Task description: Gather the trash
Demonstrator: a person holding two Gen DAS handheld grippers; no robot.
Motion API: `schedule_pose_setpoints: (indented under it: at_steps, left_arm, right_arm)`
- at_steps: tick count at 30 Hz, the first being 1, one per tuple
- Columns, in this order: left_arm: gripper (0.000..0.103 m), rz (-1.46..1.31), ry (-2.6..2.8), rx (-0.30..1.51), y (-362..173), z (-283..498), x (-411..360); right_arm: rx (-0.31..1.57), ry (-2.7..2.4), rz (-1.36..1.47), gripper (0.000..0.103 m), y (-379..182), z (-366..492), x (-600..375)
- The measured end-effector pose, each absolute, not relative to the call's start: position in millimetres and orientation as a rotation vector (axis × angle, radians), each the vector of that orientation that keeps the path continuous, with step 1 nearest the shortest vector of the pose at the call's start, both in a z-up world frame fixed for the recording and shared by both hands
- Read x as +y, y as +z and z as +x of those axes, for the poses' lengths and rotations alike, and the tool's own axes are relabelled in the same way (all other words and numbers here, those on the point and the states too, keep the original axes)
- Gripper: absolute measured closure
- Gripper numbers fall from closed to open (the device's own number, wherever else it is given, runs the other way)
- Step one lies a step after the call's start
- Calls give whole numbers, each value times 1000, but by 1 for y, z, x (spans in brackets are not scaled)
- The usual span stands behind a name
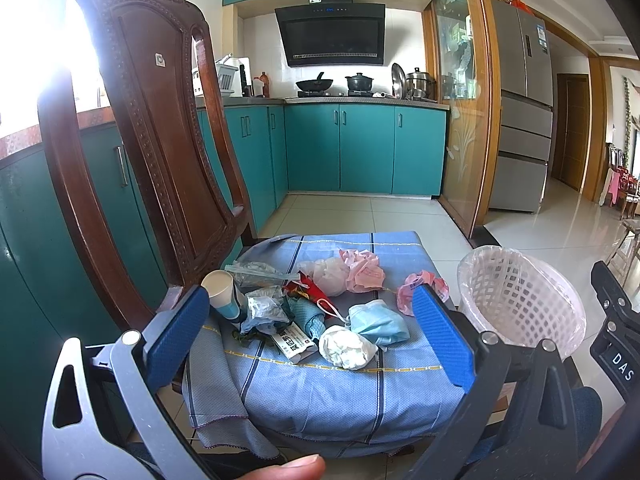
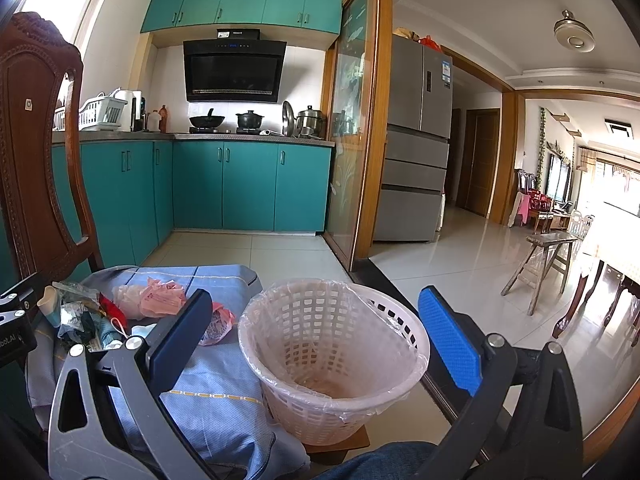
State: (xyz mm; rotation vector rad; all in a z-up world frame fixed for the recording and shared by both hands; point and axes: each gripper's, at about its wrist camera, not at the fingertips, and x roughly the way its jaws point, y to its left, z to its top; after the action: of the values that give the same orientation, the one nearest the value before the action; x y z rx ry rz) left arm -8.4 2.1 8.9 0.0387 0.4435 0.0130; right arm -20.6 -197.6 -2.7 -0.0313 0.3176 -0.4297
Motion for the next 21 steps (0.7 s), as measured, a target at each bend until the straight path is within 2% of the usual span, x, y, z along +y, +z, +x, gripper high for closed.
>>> schedule_pose_setpoints:
  at_steps: [21]
  left_arm:
    - [2,45,10,448,2,-9,5]
  right_arm:
    - [316,-425,-21,2,-6,-22,-202]
